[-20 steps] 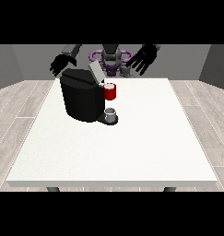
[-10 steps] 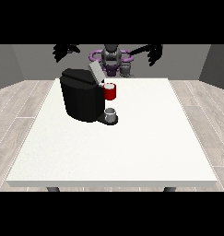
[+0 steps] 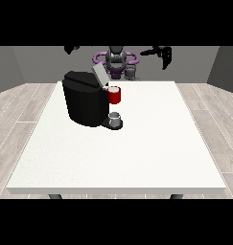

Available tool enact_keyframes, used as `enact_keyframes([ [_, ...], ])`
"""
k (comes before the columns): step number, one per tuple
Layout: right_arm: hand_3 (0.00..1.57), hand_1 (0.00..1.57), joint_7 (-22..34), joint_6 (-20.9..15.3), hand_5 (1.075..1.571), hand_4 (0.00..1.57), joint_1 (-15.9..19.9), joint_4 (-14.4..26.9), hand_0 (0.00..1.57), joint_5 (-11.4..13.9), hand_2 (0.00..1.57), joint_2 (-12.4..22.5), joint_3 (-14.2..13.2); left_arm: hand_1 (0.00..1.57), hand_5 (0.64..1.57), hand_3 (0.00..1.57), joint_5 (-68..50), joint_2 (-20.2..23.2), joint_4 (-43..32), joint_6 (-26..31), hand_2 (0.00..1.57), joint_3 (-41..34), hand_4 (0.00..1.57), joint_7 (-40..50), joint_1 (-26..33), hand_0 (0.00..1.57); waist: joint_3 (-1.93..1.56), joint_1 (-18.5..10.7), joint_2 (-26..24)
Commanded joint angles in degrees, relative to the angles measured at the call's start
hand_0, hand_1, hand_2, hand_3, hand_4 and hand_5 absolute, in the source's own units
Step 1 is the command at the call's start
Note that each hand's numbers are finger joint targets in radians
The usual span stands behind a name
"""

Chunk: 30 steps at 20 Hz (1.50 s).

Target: Insert the coffee pod into the coffee machine and close the lid

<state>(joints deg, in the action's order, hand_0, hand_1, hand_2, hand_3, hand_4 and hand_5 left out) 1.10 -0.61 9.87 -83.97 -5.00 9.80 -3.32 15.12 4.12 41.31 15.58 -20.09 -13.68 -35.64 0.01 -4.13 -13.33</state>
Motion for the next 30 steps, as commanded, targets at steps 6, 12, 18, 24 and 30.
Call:
enact_keyframes([
  [6,0.00,0.00,-0.77,1.79,1.571,0.22,3.82,1.34,0.00,2.91,0.00,0.69,1.95,0.00,1.571,0.00,-5.49,-3.60,9.36,1.89,0.00,1.42,0.00,1.21,7.69,0.00,-0.01,-3.93,2.30],
  [12,0.00,0.00,-0.54,4.35,1.571,0.00,9.09,6.01,0.00,0.61,0.00,1.48,-0.82,0.00,1.571,0.00,-9.27,-4.06,17.58,1.32,0.00,5.57,0.11,2.43,11.69,0.00,-0.02,-4.91,6.15],
  [18,0.00,0.00,-0.71,4.98,1.571,0.00,14.14,13.13,0.00,-0.57,0.00,2.85,-4.39,0.00,1.571,0.00,-14.64,-4.07,25.22,-1.53,0.00,9.71,0.00,8.52,13.23,0.00,-0.03,-6.42,8.89],
  [24,0.00,0.00,-4.36,2.63,1.571,0.00,15.81,15.95,0.00,2.46,0.00,-1.25,-1.62,0.00,1.571,0.00,-14.14,-1.12,32.51,0.24,0.00,7.95,0.00,9.82,17.48,0.00,-0.02,-4.55,11.63],
  [30,0.00,0.00,-2.14,5.83,1.571,0.00,19.54,18.59,0.00,1.55,0.00,1.14,-2.90,0.00,1.571,0.00,-15.30,-1.12,36.54,-0.60,0.00,9.41,0.00,10.69,22.84,0.00,-0.01,-2.98,12.55],
])
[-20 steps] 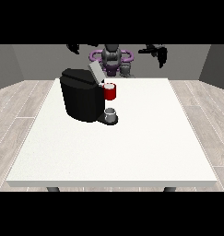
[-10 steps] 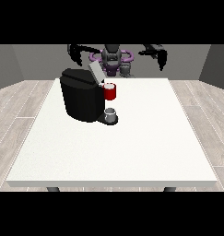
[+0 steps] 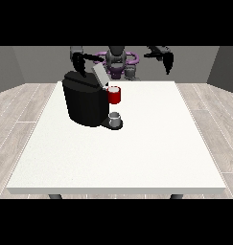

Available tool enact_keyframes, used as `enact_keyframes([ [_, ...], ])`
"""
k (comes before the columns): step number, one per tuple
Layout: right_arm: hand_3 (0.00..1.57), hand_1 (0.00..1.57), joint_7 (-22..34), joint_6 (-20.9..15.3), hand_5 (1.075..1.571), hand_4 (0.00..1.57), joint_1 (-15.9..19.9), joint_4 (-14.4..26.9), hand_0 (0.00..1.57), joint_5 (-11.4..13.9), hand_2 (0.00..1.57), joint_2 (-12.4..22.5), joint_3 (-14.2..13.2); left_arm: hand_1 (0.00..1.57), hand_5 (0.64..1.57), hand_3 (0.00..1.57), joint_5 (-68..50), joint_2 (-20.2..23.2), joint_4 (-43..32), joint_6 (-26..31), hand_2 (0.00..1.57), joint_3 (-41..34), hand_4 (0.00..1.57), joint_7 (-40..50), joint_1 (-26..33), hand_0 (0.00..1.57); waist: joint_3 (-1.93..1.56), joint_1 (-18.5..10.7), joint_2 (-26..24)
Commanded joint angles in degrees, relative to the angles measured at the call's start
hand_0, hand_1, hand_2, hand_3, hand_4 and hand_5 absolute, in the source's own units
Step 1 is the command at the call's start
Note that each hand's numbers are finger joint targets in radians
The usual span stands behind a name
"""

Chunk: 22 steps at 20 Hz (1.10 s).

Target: Insert the coffee pod into the coffee machine and close the lid

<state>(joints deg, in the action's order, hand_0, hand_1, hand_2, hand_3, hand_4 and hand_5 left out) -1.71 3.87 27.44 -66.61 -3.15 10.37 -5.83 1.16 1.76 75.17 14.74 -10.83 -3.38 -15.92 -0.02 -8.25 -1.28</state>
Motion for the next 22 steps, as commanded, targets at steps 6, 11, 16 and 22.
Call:
enact_keyframes([
  [6,0.00,0.00,-0.59,-1.37,1.571,0.00,7.30,5.00,0.00,3.04,0.00,-0.56,0.46,0.00,1.571,0.00,-2.52,1.82,5.11,-0.85,0.00,0.56,0.00,0.58,0.70,0.00,0.01,-0.16,3.66],
  [11,0.00,0.00,-1.34,-0.75,1.571,0.00,8.53,6.06,0.00,3.58,0.00,-0.32,0.44,0.00,1.571,0.00,-1.36,1.44,5.22,-1.27,0.00,1.95,0.00,-2.79,4.41,0.00,0.02,-0.34,4.33],
  [16,0.00,0.00,-3.43,-0.47,1.571,0.00,9.78,6.45,0.00,4.05,0.00,-2.46,1.67,0.00,1.571,0.00,-0.93,2.81,3.06,-2.57,0.00,1.06,0.00,-4.89,3.18,0.00,0.02,0.86,6.00],
  [22,0.00,0.00,-0.94,0.34,1.571,0.00,14.17,7.67,0.00,3.87,0.00,-0.91,0.66,0.00,1.571,0.00,-4.33,6.28,2.18,-0.36,0.00,-1.35,0.00,-1.77,0.32,0.00,0.03,0.85,6.65],
])
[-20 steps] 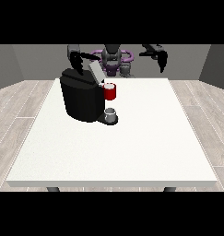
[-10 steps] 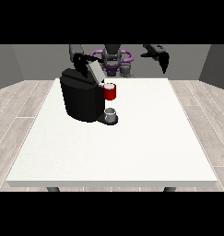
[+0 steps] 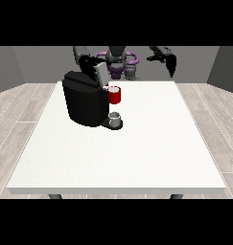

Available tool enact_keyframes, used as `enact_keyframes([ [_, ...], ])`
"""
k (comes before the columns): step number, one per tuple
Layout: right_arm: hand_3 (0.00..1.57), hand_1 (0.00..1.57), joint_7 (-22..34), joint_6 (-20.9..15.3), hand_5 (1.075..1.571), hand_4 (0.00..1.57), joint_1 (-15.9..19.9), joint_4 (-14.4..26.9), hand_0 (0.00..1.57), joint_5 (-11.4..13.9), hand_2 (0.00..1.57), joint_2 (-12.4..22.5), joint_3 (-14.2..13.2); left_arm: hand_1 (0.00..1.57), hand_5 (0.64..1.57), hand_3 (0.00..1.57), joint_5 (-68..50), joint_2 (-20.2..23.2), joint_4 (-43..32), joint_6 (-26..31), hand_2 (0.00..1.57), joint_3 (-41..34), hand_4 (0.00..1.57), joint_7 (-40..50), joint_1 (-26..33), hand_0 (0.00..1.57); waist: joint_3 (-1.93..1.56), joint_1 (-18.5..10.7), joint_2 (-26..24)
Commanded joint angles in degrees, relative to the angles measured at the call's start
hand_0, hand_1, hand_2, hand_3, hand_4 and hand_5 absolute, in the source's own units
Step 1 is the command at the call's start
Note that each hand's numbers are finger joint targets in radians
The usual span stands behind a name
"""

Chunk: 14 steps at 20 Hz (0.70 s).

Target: Insert the coffee pod into the coffee machine and close the lid

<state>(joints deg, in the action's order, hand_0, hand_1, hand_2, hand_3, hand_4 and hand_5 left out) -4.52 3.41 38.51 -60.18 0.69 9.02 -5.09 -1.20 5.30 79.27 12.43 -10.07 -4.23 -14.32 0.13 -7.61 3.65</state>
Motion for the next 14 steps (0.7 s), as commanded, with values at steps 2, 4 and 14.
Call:
enact_keyframes([
  [2,0.00,0.00,0.38,-1.51,1.571,0.08,0.51,2.65,0.00,1.93,0.00,-2.14,1.54,0.00,1.571,0.00,-0.47,0.29,1.27,1.45,0.00,1.45,0.00,0.02,2.52,0.00,-0.13,-1.38,-0.93],
  [4,0.00,0.00,-0.33,-0.01,1.571,0.11,3.40,3.08,0.00,2.32,0.00,-1.43,1.93,0.00,1.571,0.00,-0.11,0.11,-1.39,-1.00,0.00,0.10,0.00,-2.64,-0.57,0.00,-0.12,-0.29,2.25],
  [14,0.00,0.00,1.68,0.44,1.571,0.12,9.43,3.80,0.00,6.32,0.00,-0.68,3.75,0.00,1.571,0.00,-1.80,1.65,-2.31,-2.51,0.00,-0.94,0.12,3.05,-4.65,0.00,-0.13,-0.32,1.62],
])
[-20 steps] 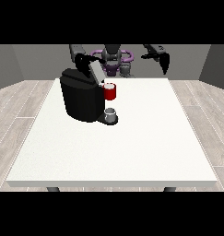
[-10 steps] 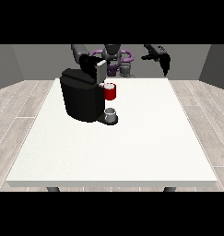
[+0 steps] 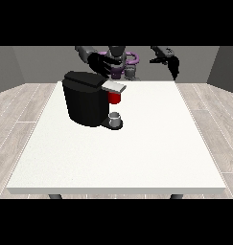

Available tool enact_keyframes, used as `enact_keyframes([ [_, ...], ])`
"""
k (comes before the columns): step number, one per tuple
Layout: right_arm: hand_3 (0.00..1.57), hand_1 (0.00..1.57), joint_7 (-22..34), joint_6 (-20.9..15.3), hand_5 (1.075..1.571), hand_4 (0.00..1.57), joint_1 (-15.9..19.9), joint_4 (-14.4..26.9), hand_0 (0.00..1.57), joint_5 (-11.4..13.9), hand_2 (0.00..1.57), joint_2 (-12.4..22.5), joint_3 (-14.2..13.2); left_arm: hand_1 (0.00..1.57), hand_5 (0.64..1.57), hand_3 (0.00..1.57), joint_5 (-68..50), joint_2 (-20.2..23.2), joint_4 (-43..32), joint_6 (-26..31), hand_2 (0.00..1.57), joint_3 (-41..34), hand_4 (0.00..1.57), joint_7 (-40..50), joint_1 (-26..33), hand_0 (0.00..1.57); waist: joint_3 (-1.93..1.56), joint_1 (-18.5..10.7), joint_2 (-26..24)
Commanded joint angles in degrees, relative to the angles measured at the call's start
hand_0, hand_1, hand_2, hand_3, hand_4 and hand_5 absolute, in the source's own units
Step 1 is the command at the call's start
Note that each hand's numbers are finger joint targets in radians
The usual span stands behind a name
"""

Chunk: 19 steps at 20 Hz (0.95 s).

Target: Insert the coffee pod into the coffee machine and close the lid

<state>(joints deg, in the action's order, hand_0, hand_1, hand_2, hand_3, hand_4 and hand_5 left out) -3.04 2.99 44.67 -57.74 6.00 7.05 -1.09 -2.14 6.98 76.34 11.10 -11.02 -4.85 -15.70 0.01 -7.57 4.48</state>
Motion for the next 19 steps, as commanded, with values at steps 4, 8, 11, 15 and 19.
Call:
enact_keyframes([
  [4,0.00,0.00,2.57,-3.58,1.571,0.12,2.73,0.22,0.00,2.92,0.00,-4.51,1.89,0.00,1.571,0.00,-0.30,0.44,-2.35,-0.22,0.00,0.06,0.15,-1.63,-0.30,0.00,0.00,0.56,-0.62],
  [8,0.00,0.00,-3.83,-0.50,1.571,0.03,1.71,0.48,0.00,1.61,0.00,-2.90,0.77,0.00,1.571,0.00,-2.14,2.22,1.33,3.08,0.00,0.30,0.12,-0.98,0.17,0.00,-0.01,-1.05,-0.86],
  [11,0.00,0.00,-3.84,3.06,1.571,0.18,-0.89,-2.57,0.00,-0.73,0.00,-5.54,2.29,0.00,1.571,0.00,2.33,-1.67,-0.67,-2.46,0.00,2.24,0.20,-5.31,2.97,0.00,0.00,3.00,-3.48],
  [15,0.00,0.00,-4.95,1.02,1.571,0.27,-12.41,-7.18,0.00,-7.58,0.00,-6.96,9.04,0.00,1.571,0.00,0.00,-1.76,-1.80,-1.11,0.00,1.38,0.21,-3.52,4.63,0.00,-0.02,4.81,-9.67],
  [19,0.00,0.00,-6.21,-1.06,1.571,0.16,-21.42,-11.12,0.00,-10.87,0.00,-7.01,12.03,0.00,1.571,0.00,1.26,-2.29,-4.74,-3.20,0.00,0.05,0.19,-8.34,7.60,0.00,0.00,9.99,-11.39],
])
